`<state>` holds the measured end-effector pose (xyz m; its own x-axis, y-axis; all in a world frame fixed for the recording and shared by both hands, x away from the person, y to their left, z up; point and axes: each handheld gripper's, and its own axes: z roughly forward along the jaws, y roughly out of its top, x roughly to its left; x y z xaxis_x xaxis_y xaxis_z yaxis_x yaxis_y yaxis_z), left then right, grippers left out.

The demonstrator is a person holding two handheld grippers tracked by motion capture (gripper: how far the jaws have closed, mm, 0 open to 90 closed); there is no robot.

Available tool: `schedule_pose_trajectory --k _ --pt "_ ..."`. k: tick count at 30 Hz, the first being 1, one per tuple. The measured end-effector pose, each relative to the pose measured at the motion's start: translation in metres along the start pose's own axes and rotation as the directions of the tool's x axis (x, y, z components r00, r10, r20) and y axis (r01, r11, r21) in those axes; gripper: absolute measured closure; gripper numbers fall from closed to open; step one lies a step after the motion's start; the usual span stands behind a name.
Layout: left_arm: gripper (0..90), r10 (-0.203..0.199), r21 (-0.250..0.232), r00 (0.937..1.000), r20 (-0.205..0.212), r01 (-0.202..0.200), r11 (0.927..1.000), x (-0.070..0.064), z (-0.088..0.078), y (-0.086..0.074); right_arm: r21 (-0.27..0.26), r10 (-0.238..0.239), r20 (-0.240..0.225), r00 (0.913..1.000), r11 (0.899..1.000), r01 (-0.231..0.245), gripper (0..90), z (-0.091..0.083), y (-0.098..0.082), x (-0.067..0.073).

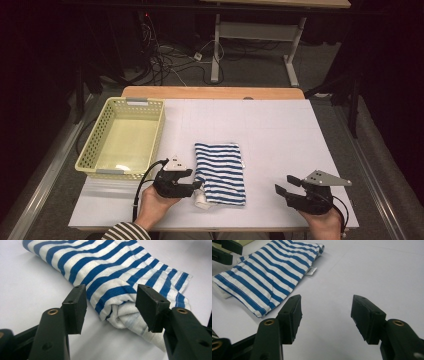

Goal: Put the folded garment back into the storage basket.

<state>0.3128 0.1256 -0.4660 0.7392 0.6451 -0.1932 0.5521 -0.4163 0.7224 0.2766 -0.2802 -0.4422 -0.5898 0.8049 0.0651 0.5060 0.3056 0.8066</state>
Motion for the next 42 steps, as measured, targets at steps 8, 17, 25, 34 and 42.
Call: schedule_pose_trajectory --k 8,17,25,34,42 --pt "39.3 0.008 -0.003 0.9997 -0.022 -0.008 1.0 0.002 -0.002 0.002 -0.021 -0.002 0.023 0.9997 1.0 0.003 40.6 -0.008 -0.007 -0.006" --pt "36.8 0.0 -0.002 0.9997 -0.023 0.0 1.0 0.008 -0.003 0.01 -0.026 0.008 0.037 0.9993 1.0 -0.007 39.5 -0.013 -0.013 -0.012" --pt "30.7 -0.025 0.013 0.9997 0.001 0.025 0.9996 0.013 -0.001 0.021 -0.049 0.036 0.06 0.9975 0.998 -0.033 37.7 -0.02 -0.02 -0.021" --pt "23.8 -0.038 0.066 0.9993 -0.002 0.038 0.9971 0.018 0.015 0.042 -0.05 0.043 0.074 0.9963 0.998 -0.04 37.6 -0.02 -0.022 -0.024" --pt "18.0 -0.065 0.104 0.9972 -0.037 0.068 0.9922 0.025 0.036 0.056 -0.045 0.038 0.068 0.997 0.998 -0.035 37.7 -0.018 -0.021 -0.023"
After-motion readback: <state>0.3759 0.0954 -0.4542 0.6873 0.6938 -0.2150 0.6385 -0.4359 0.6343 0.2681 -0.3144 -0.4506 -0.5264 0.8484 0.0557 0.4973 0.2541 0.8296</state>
